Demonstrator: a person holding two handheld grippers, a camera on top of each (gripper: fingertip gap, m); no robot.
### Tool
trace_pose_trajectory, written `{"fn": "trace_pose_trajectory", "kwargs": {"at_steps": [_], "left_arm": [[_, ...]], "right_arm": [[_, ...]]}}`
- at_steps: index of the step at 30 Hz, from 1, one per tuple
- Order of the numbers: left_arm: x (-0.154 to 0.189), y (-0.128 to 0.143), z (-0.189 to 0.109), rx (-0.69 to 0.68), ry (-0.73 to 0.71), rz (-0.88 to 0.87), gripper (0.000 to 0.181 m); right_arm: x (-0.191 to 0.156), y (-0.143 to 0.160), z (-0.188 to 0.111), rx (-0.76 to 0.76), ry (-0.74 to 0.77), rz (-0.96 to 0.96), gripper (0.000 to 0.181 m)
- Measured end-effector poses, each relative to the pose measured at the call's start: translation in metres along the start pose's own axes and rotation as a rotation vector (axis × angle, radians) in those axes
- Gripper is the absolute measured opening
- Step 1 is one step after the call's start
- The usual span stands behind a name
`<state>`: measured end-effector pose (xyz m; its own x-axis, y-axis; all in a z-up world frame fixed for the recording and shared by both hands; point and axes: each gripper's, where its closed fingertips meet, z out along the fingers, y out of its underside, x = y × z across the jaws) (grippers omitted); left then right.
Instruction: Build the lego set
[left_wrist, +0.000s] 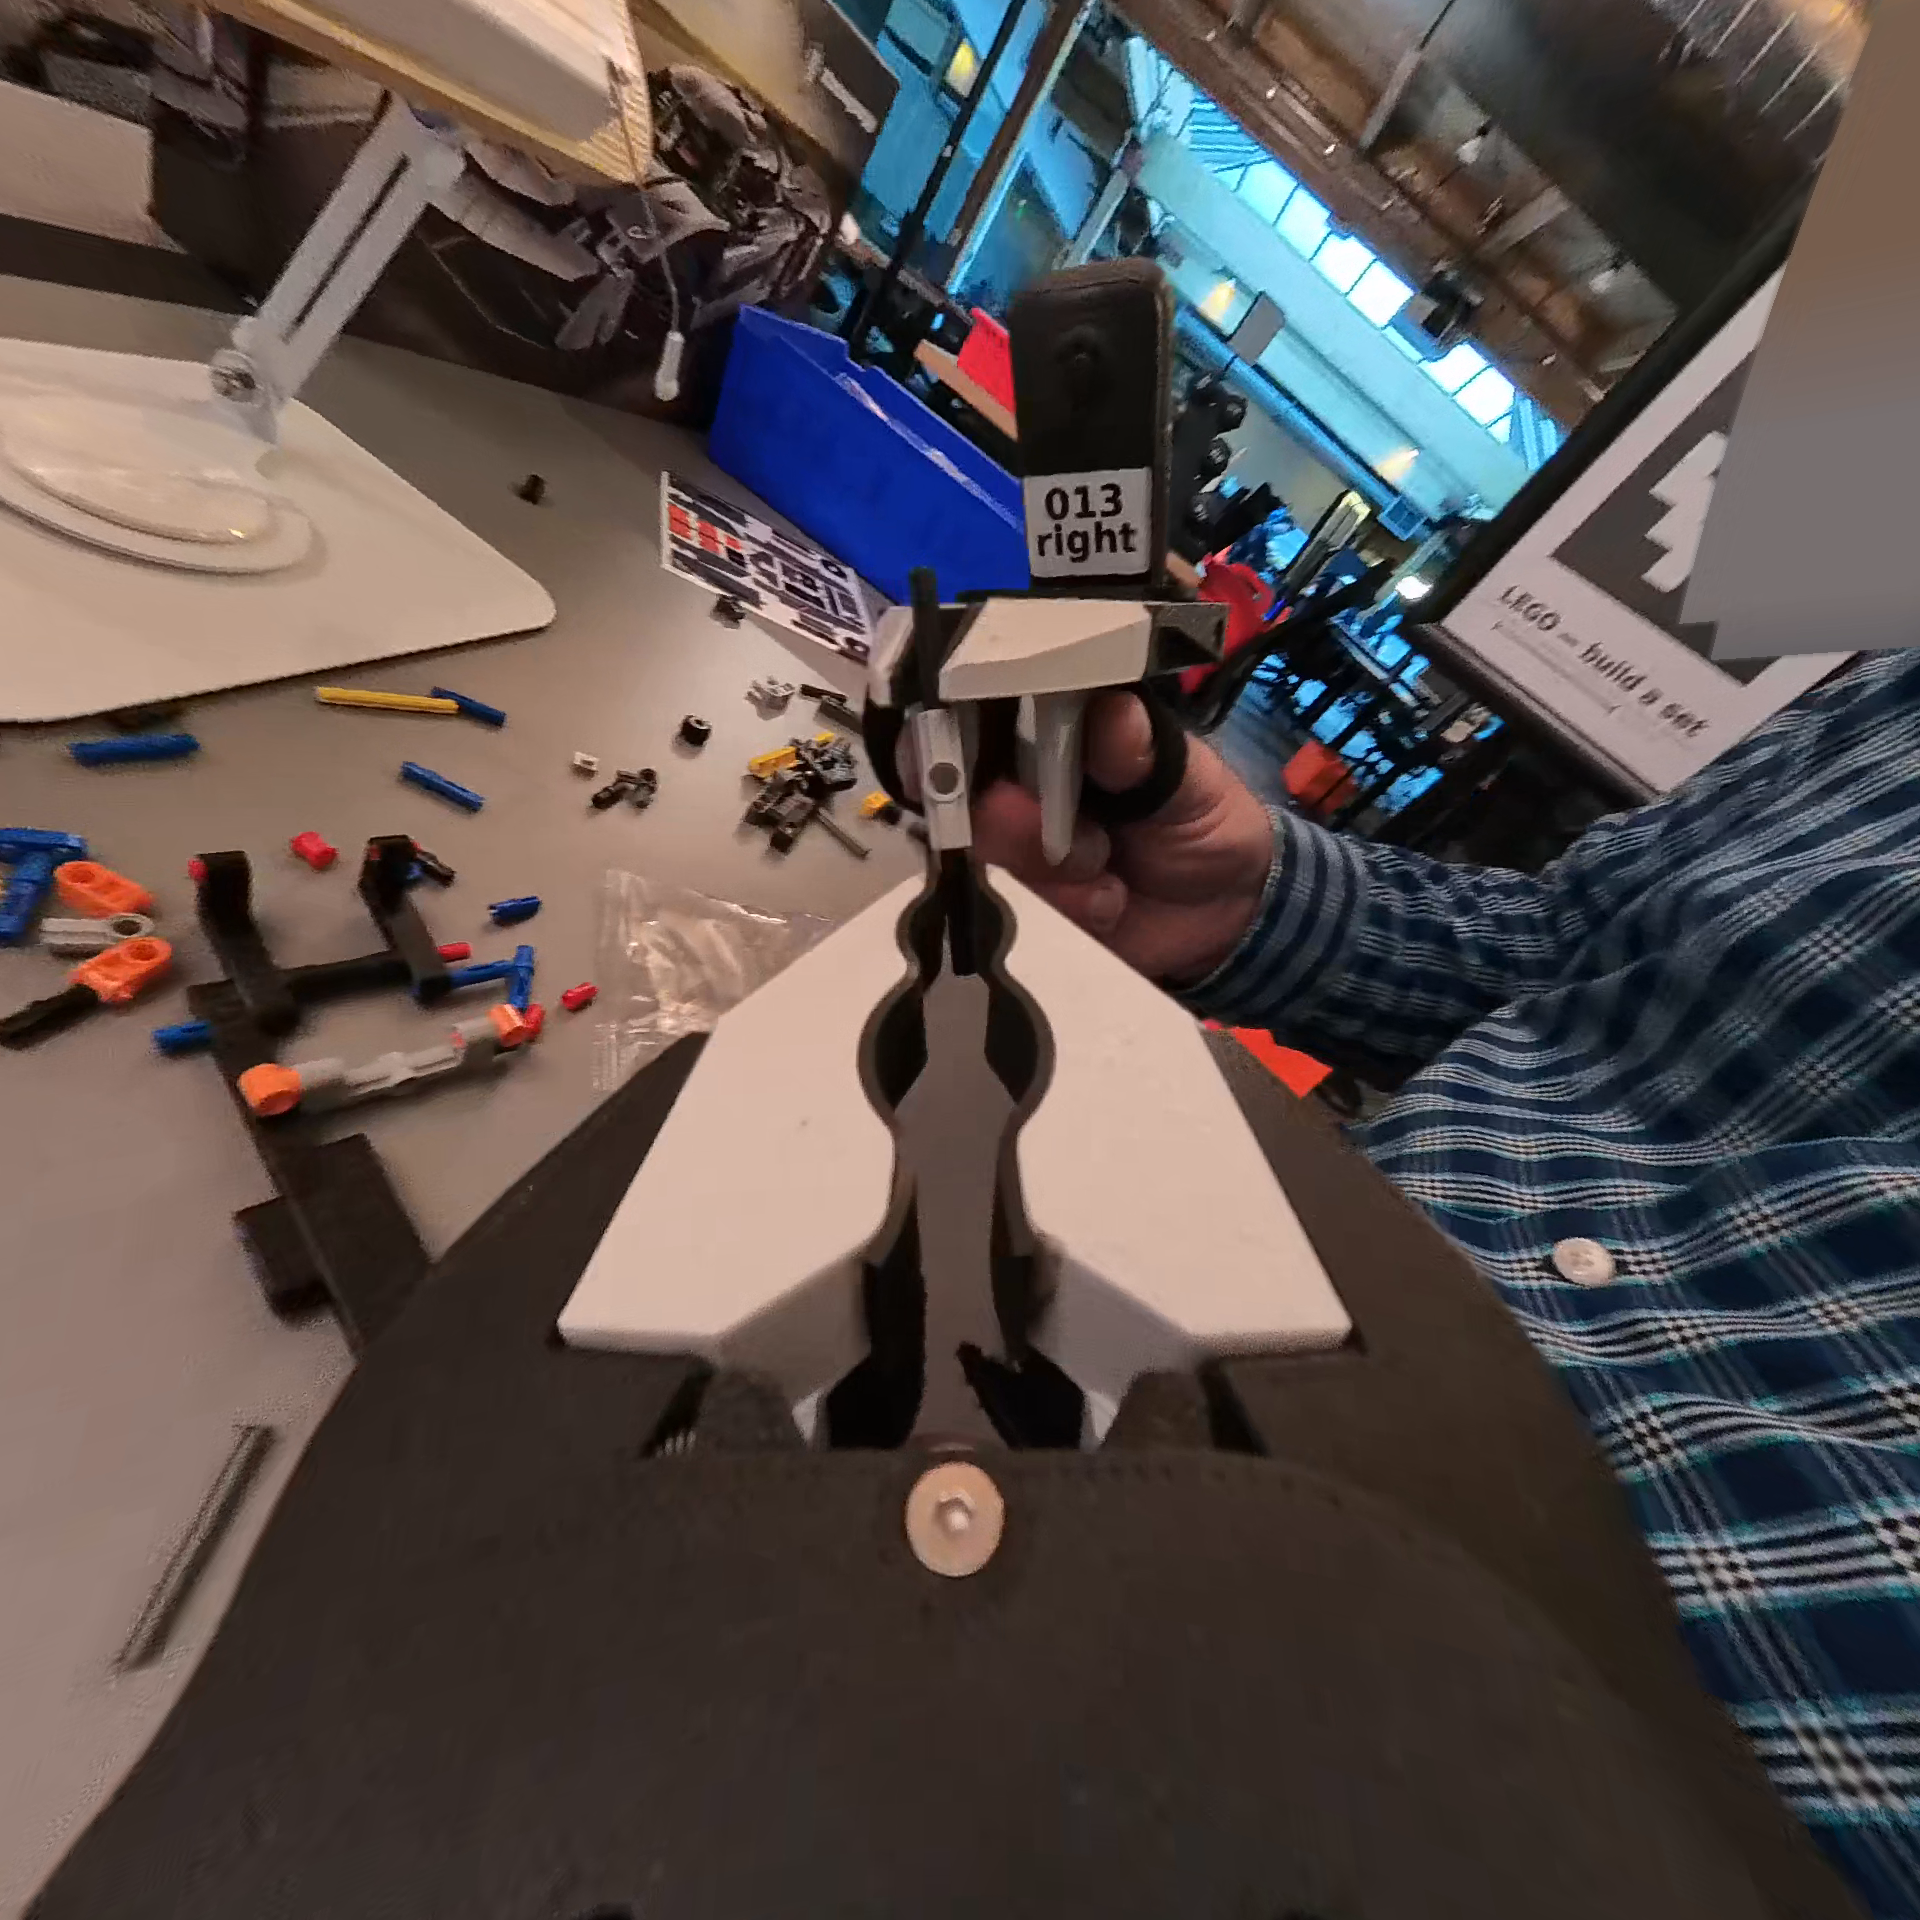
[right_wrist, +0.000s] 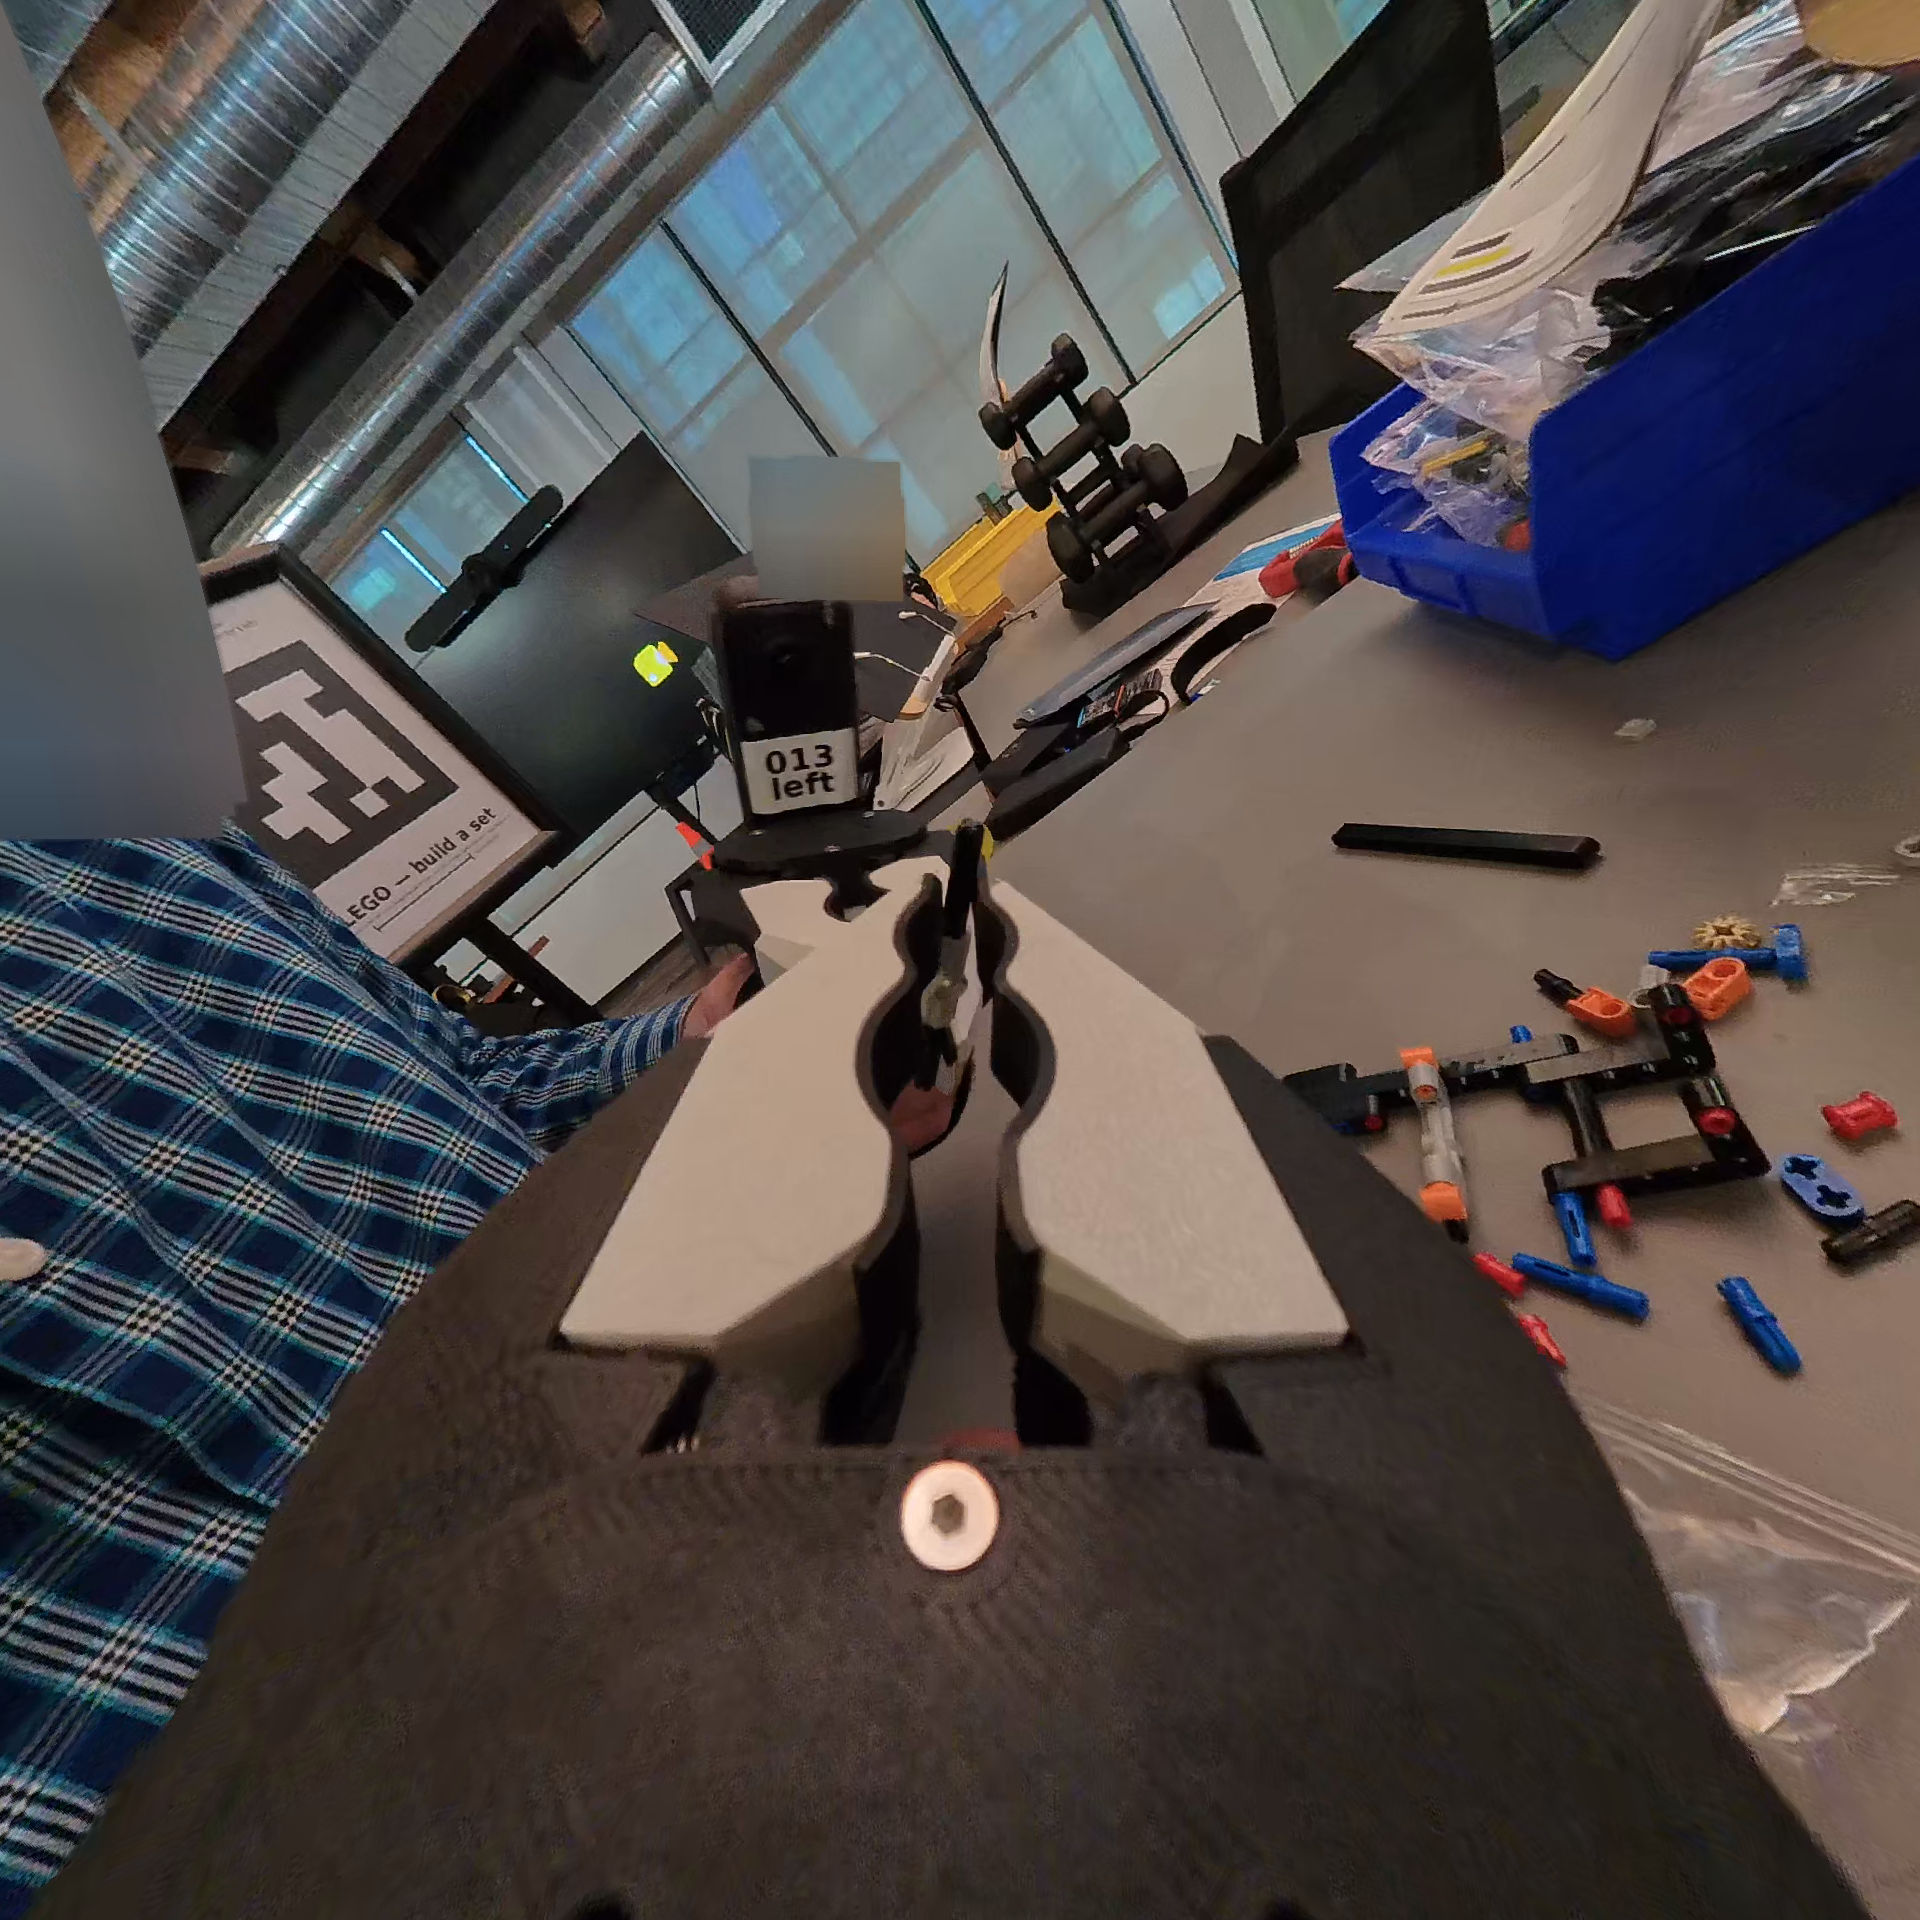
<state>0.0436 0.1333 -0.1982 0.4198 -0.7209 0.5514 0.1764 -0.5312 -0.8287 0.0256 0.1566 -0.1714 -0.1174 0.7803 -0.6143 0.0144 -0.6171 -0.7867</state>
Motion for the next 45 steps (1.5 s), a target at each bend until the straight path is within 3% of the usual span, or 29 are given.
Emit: {"fn": "trace_pose_trajectory", "kwargs": {"at_steps": [19, 22, 27, 32, 36, 45], "left_arm": [[0.006, -0.004, 0.004, 0.042, 0.06, -0.063, 0.003], [0.003, -0.005, 0.004, 0.046, 0.039, -0.053, 0.016], [-0.009, -0.009, -0.01, 0.012, -0.076, 0.055, 0.032], [-0.046, -0.024, -0.062, -0.044, -0.315, 0.186, 0.034], [-0.074, -0.015, -0.093, -0.207, -0.493, 0.298, 0.032], [-0.093, 0.015, -0.093, -0.415, -0.575, 0.387, 0.03]], "right_arm": [[-0.01, -0.004, -0.002, -0.022, -0.007, -0.039, 0.002], [-0.007, -0.008, -0.005, -0.005, 0.002, -0.03, 0.001], [-0.004, -0.02, -0.017, 0.018, 0.037, -0.046, 0.001], [0.005, -0.031, -0.046, 0.019, 0.122, -0.078, 0.001], [0.011, -0.024, -0.067, 0.011, 0.179, -0.071, 0.002], [0.01, -0.015, -0.102, 0.023, 0.262, -0.069, 0.001]]}}
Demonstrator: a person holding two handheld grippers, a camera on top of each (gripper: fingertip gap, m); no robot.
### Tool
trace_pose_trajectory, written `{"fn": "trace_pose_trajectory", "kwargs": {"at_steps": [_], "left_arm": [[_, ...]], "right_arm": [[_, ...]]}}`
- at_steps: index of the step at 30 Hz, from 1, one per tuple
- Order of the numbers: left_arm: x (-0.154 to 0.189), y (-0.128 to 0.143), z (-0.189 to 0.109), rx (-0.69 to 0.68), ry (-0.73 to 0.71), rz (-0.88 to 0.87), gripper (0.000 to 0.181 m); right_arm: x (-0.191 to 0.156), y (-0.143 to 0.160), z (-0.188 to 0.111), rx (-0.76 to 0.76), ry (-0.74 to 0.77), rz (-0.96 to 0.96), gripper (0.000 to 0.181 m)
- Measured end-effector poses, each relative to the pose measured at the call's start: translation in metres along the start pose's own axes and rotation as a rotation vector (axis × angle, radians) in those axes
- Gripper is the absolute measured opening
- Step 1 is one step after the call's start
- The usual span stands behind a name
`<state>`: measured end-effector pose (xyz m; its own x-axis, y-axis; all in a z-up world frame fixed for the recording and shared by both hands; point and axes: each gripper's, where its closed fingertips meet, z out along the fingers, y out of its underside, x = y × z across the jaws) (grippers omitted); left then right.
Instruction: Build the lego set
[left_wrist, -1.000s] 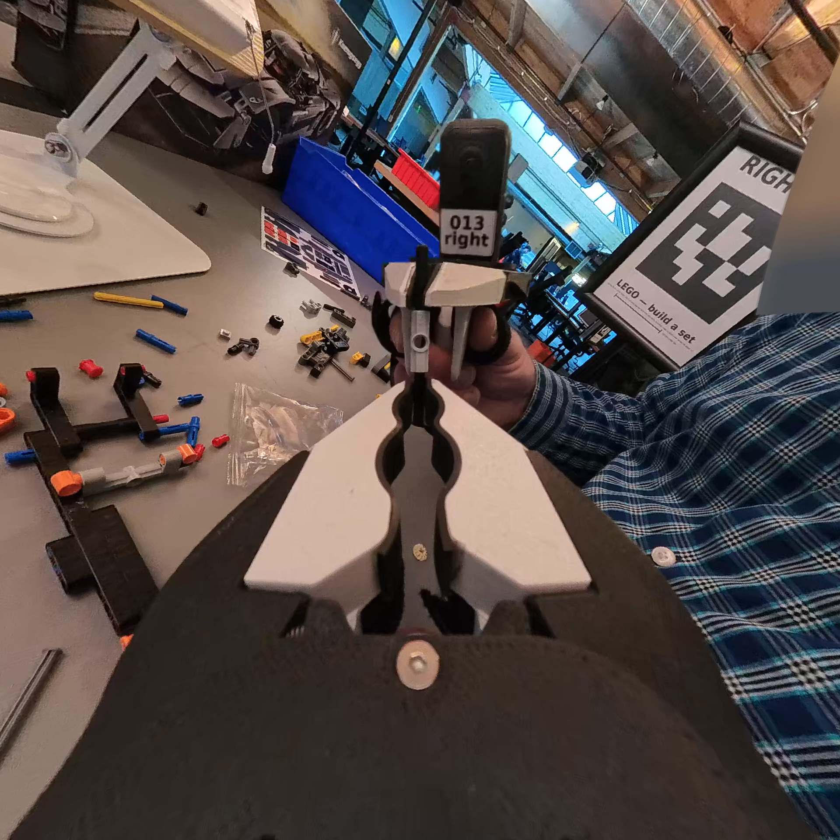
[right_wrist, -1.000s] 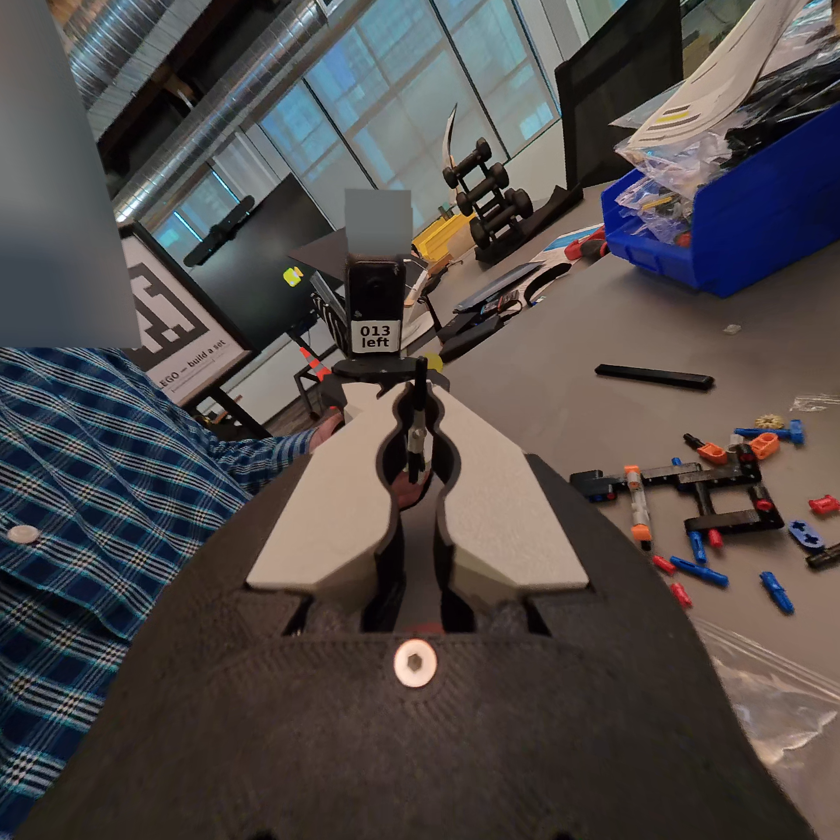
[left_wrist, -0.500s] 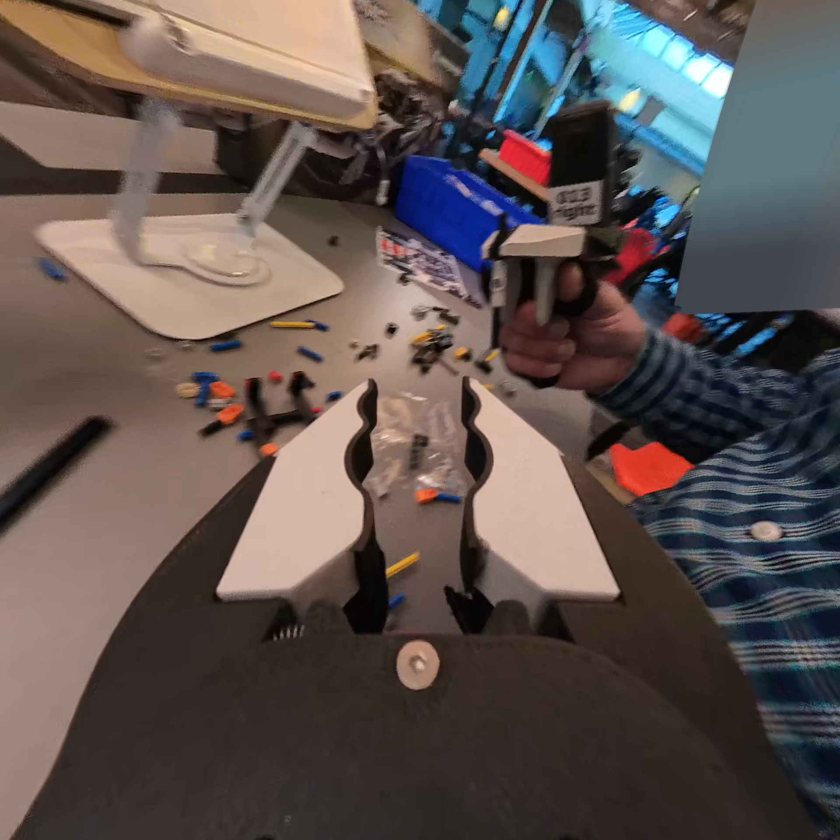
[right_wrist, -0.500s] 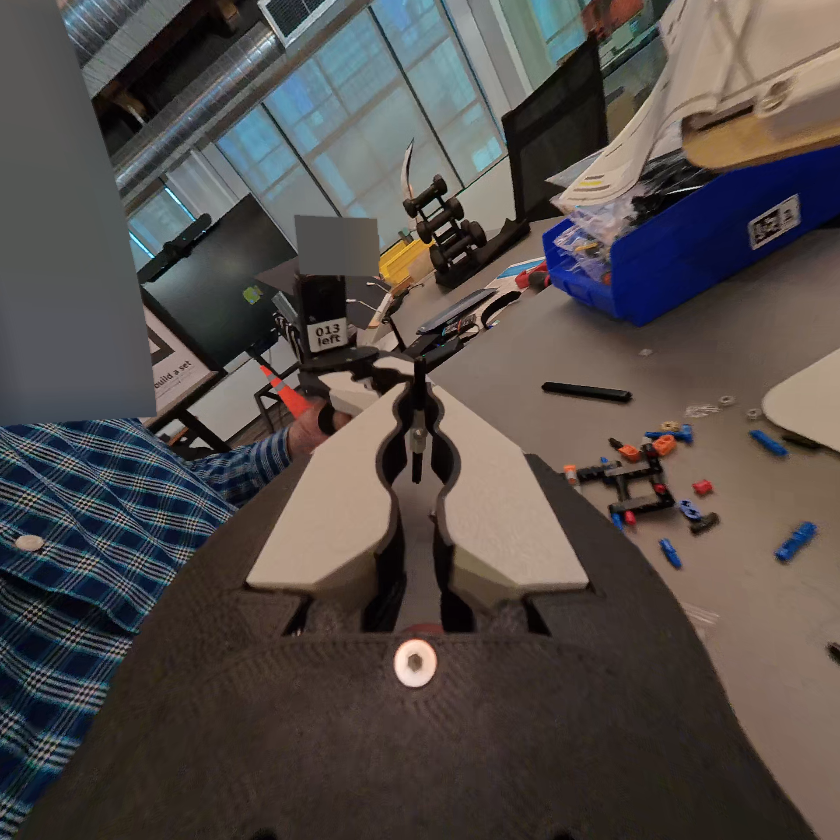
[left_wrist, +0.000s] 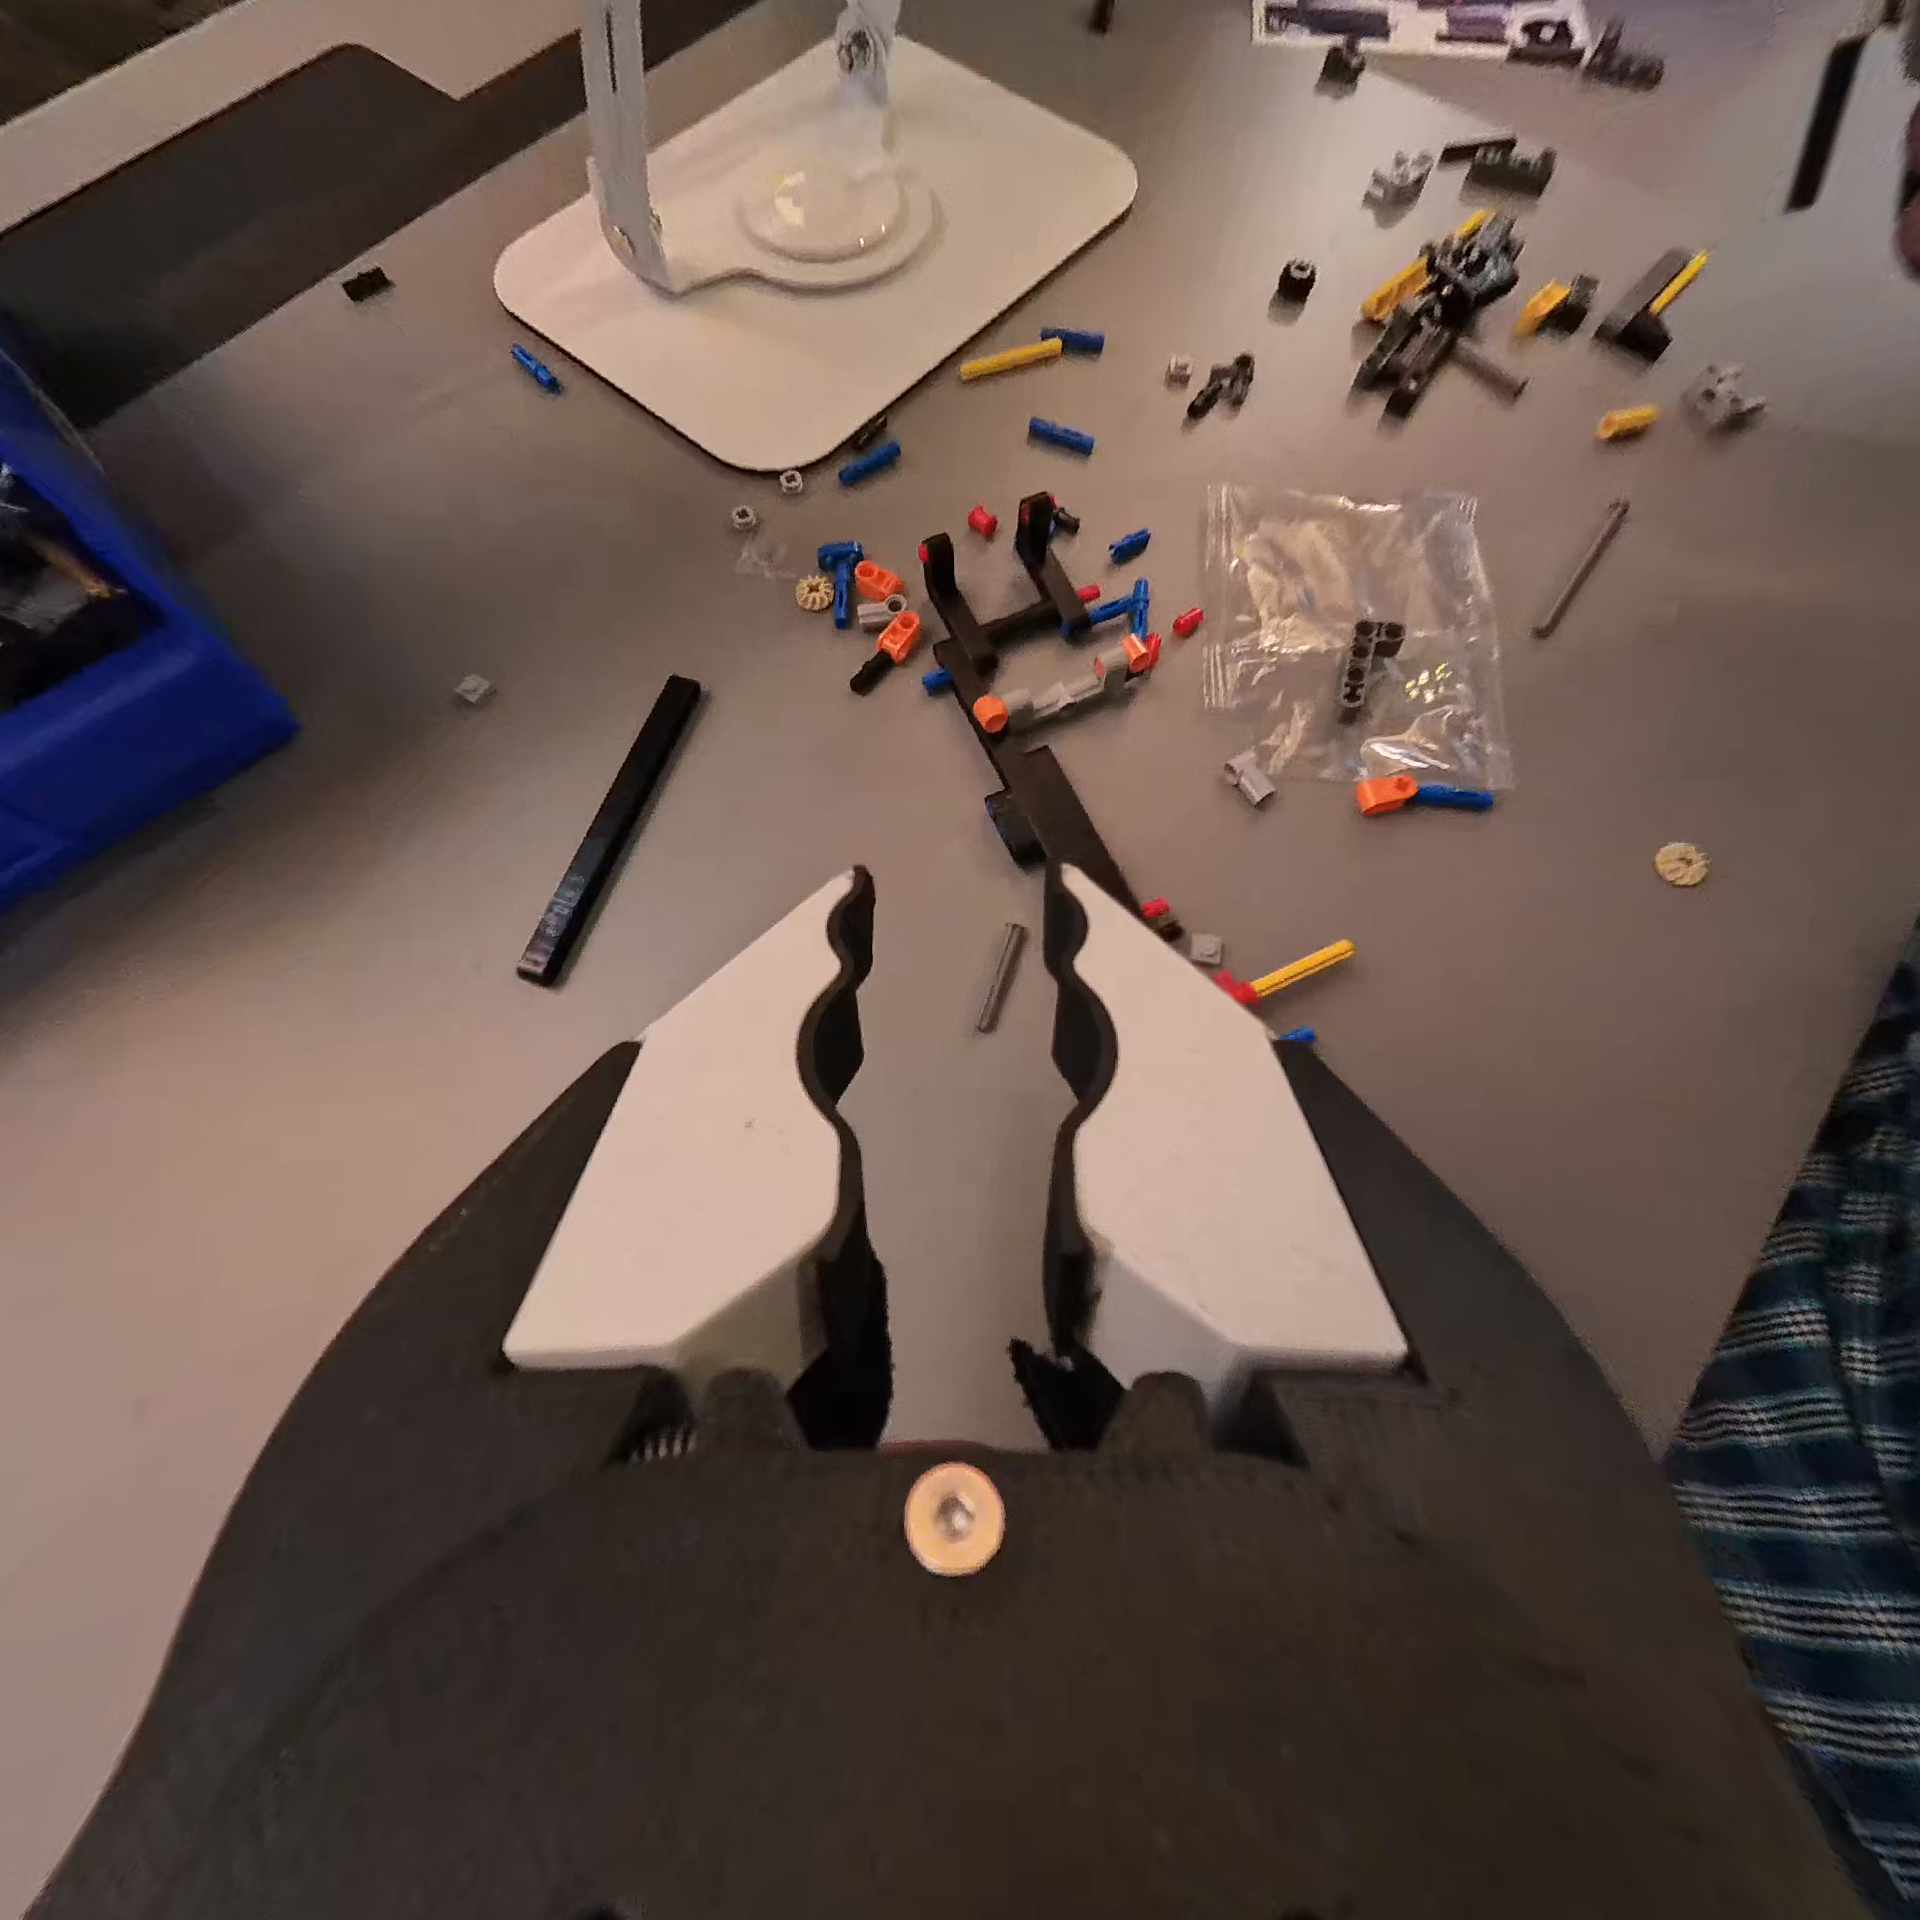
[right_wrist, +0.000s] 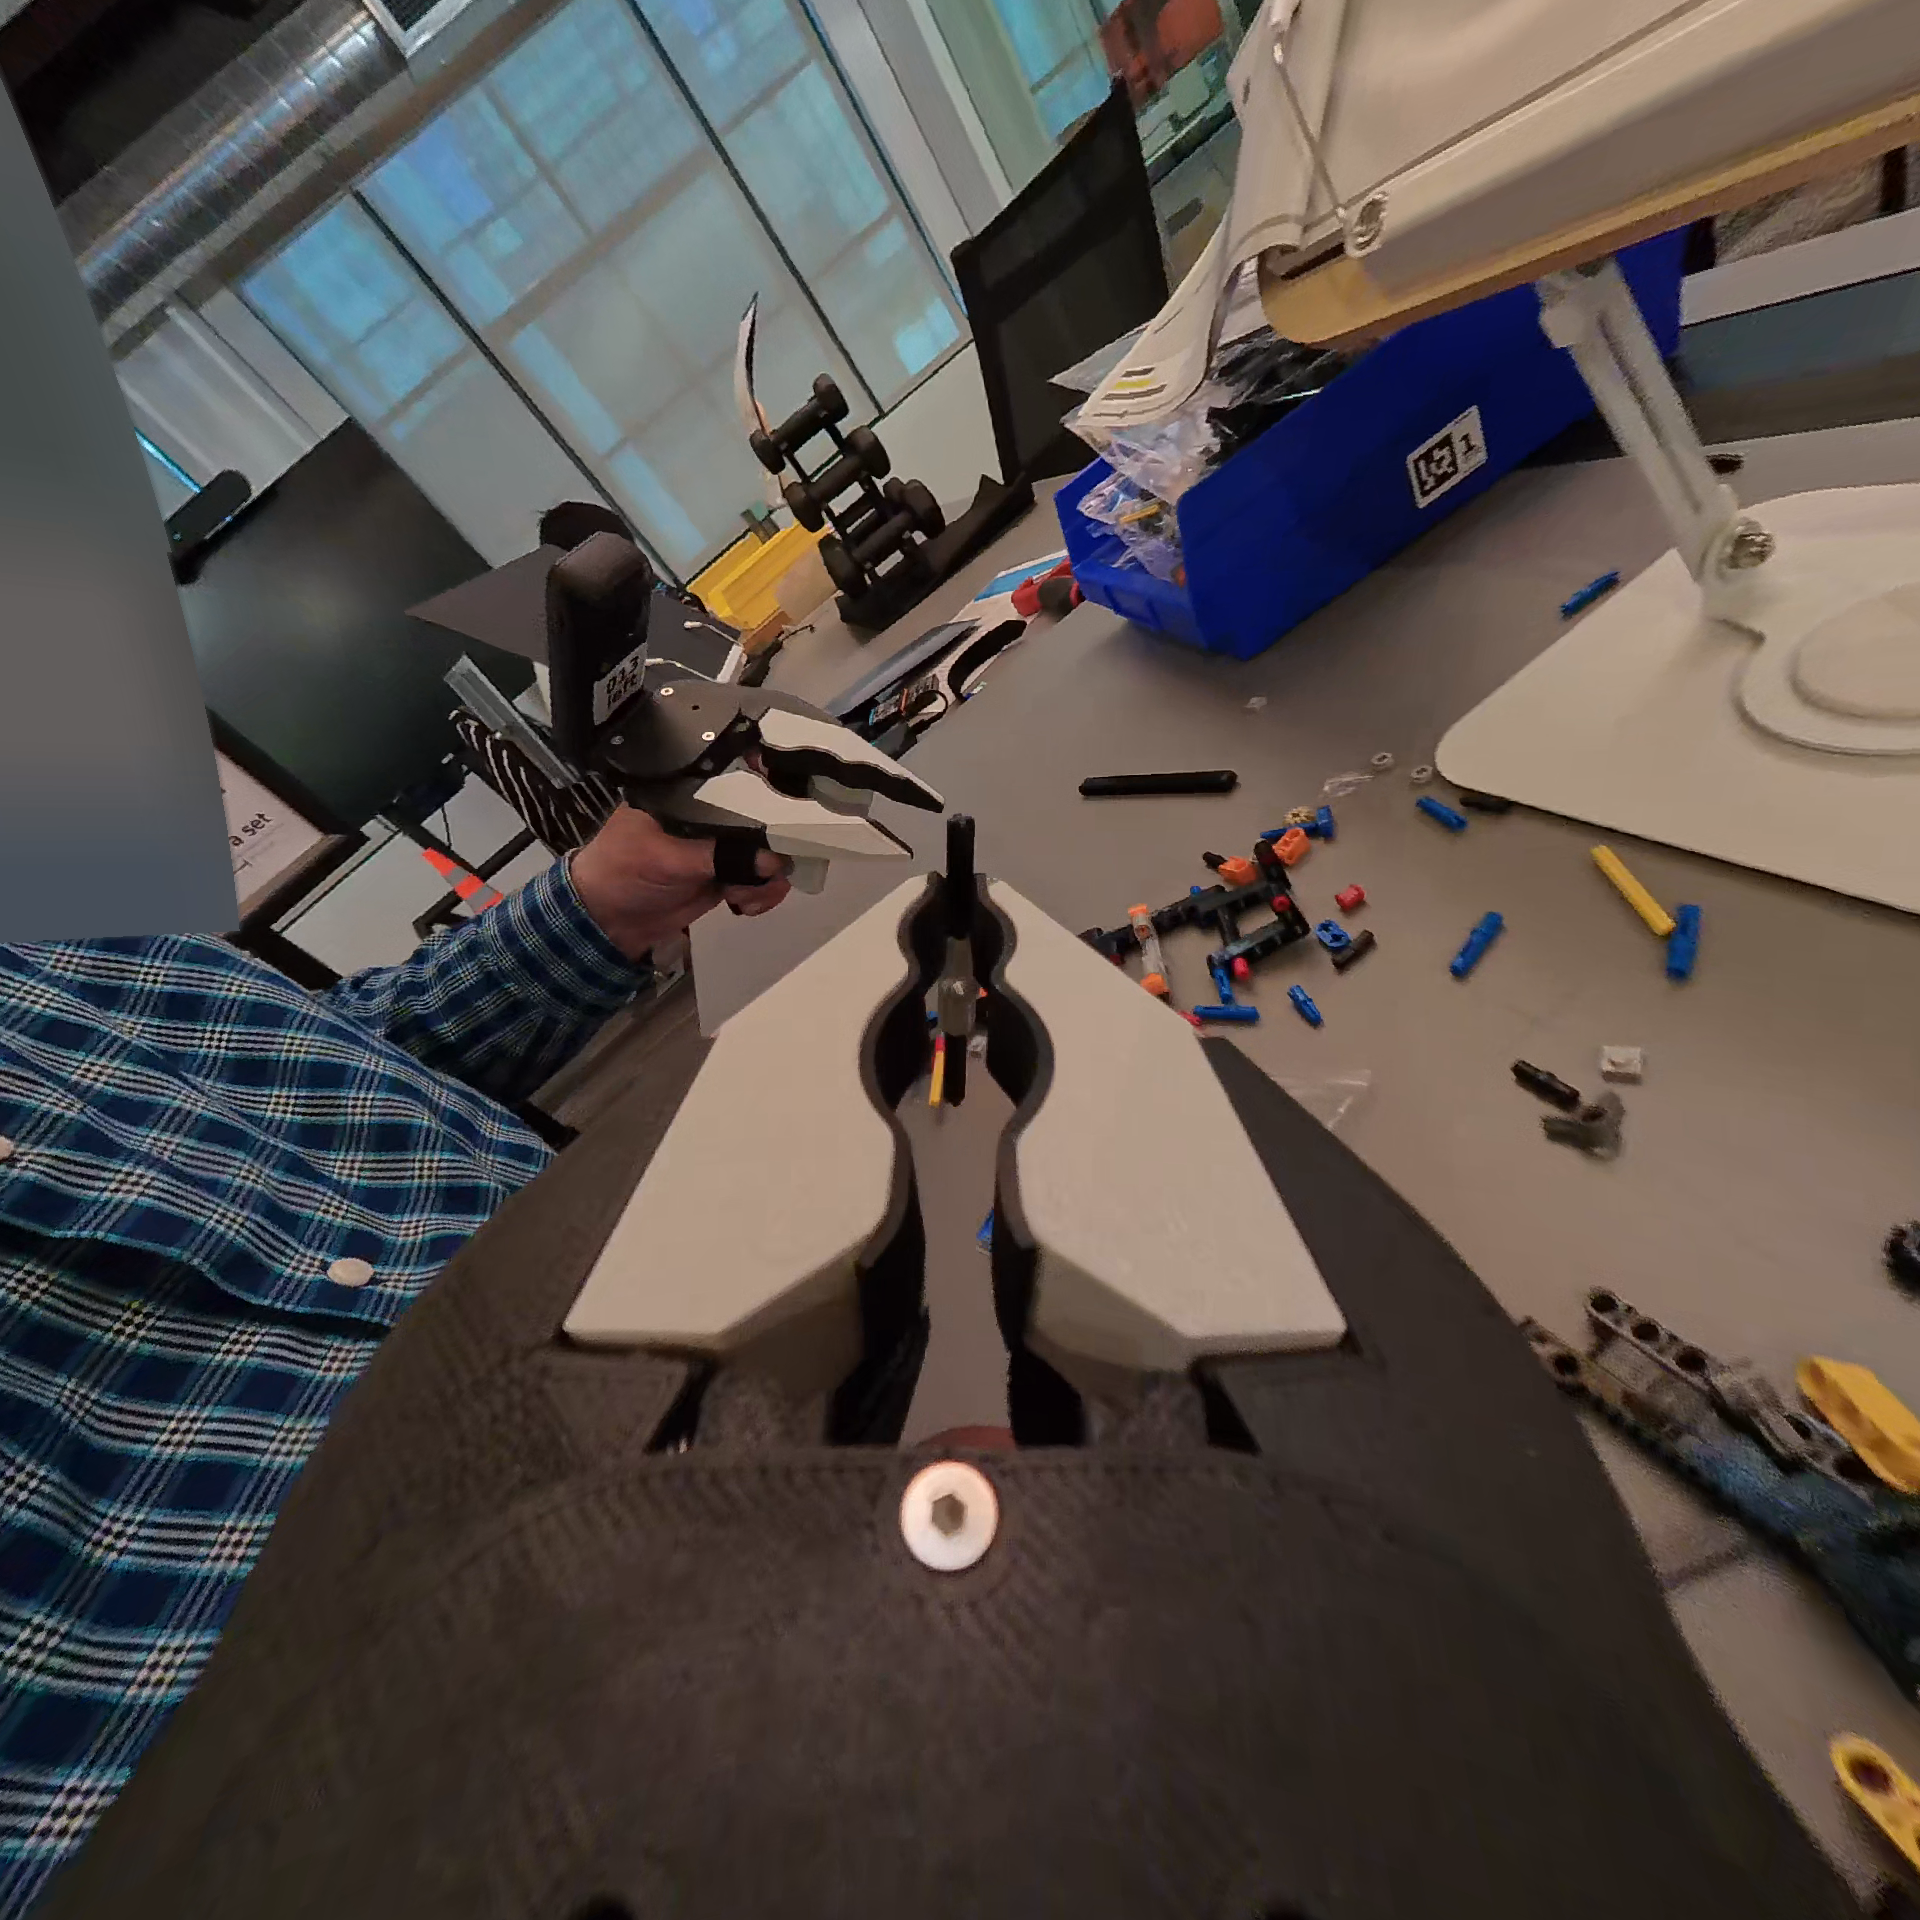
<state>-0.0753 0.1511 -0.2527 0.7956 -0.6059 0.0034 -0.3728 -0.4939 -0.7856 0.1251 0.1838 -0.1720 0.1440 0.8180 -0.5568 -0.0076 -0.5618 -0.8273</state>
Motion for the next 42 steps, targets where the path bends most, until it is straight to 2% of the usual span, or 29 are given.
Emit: {"fn": "trace_pose_trajectory", "kwargs": {"at_steps": [4, 7, 13, 15, 17, 20, 25, 26, 31, 34, 38, 42], "left_arm": [[0.001, -0.008, 0.008, -0.02, 0.001, 0.064, 0.031], [0.021, -0.028, 0.02, 0.0, 0.064, 0.113, 0.03], [0.128, -0.066, 0.071, 0.002, 0.333, 0.279, 0.03], [0.163, -0.067, 0.089, -0.039, 0.392, 0.377, 0.029], [0.181, -0.064, 0.108, -0.097, 0.386, 0.472, 0.028], [0.207, -0.056, 0.131, -0.174, 0.439, 0.464, 0.027], [0.212, -0.034, 0.159, -0.318, 0.377, 0.523, 0.011], [0.216, -0.032, 0.16, -0.321, 0.395, 0.522, 0.001], [0.216, -0.034, 0.163, -0.321, 0.364, 0.511, 0.0], [0.212, -0.042, 0.158, -0.26, 0.367, 0.449, 0.0], [0.193, -0.071, 0.136, -0.12, 0.361, 0.303, 0.0], [0.139, -0.115, 0.093, 0.131, 0.336, 0.02, 0.001]], "right_arm": [[0.005, -0.005, -0.023, 0.032, 0.051, -0.005, 0.001], [0.011, -0.015, -0.053, 0.078, 0.12, -0.022, 0.001], [0.025, -0.023, -0.109, 0.169, 0.241, -0.017, 0.001], [0.026, -0.02, -0.115, 0.174, 0.249, -0.014, 0.001], [0.026, -0.019, -0.116, 0.177, 0.244, -0.014, 0.001], [0.026, -0.021, -0.118, 0.183, 0.23, -0.017, 0.001], [0.025, -0.021, -0.122, 0.197, 0.215, -0.013, 0.001], [0.024, -0.021, -0.122, 0.199, 0.212, -0.012, 0.001], [0.025, -0.022, -0.124, 0.21, 0.201, 0.0, 0.002], [0.024, -0.021, -0.121, 0.205, 0.195, 0.001, 0.001], [0.022, -0.02, -0.116, 0.198, 0.187, 0.0, 0.002], [0.02, -0.018, -0.108, 0.187, 0.176, 0.004, 0.001]]}}
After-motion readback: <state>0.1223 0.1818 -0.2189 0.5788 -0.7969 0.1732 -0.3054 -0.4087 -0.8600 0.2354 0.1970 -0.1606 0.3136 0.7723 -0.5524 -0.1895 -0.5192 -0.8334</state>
